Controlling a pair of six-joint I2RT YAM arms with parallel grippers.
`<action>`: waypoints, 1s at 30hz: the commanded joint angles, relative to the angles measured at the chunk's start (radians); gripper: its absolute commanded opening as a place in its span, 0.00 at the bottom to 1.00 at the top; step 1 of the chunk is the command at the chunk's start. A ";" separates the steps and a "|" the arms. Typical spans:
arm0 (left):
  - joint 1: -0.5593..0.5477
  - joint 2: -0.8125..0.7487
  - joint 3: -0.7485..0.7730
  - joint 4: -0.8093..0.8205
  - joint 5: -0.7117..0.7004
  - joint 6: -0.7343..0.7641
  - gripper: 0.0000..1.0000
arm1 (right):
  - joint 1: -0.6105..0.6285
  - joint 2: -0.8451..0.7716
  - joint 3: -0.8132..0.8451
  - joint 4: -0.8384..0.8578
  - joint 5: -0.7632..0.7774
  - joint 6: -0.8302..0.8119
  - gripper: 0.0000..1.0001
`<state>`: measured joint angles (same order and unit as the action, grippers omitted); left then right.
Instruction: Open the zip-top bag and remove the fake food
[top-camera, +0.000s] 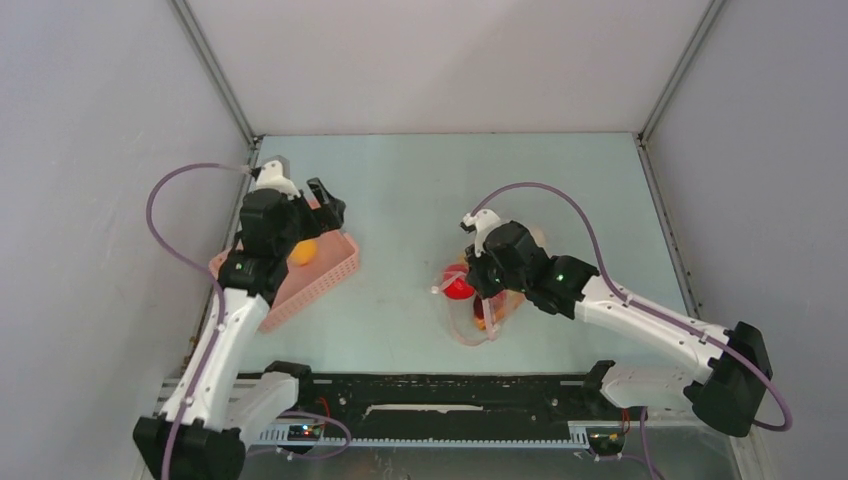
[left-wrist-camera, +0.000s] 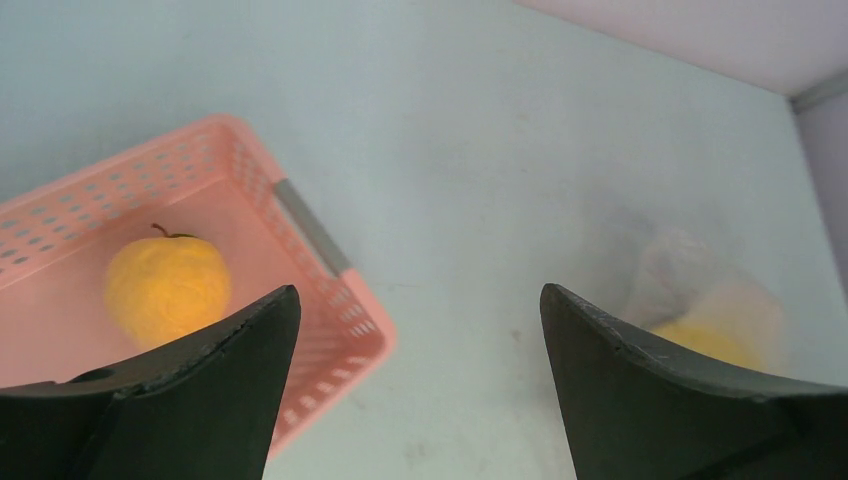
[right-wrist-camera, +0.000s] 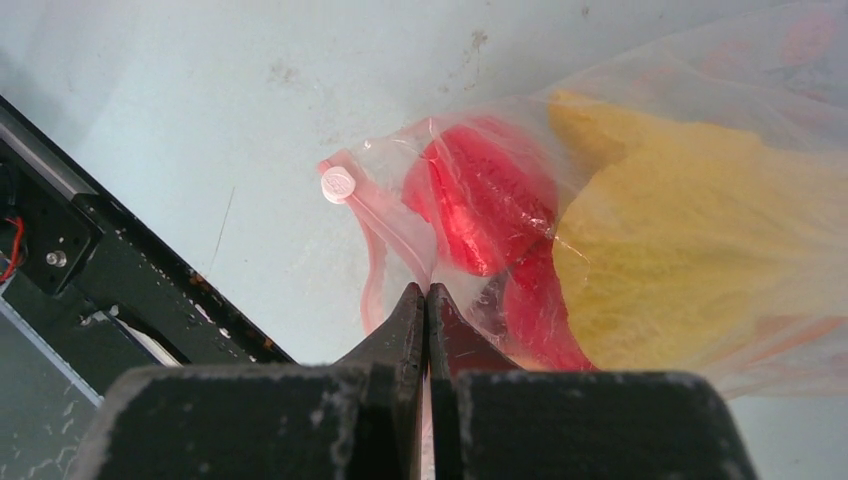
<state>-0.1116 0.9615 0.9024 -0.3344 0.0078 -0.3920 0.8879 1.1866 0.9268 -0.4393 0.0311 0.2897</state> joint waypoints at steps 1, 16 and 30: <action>-0.131 -0.148 -0.008 -0.036 -0.055 -0.041 0.92 | -0.008 -0.063 0.062 0.041 0.039 0.032 0.00; -0.799 -0.320 -0.315 0.191 -0.267 -0.307 0.77 | -0.017 -0.155 0.087 0.122 0.073 0.079 0.00; -1.066 0.034 -0.331 0.530 -0.499 -0.345 0.61 | -0.019 -0.094 0.087 0.165 0.041 0.117 0.00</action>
<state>-1.1484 0.9508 0.5777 0.0803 -0.3737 -0.7116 0.8726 1.0943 0.9665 -0.3546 0.0814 0.3889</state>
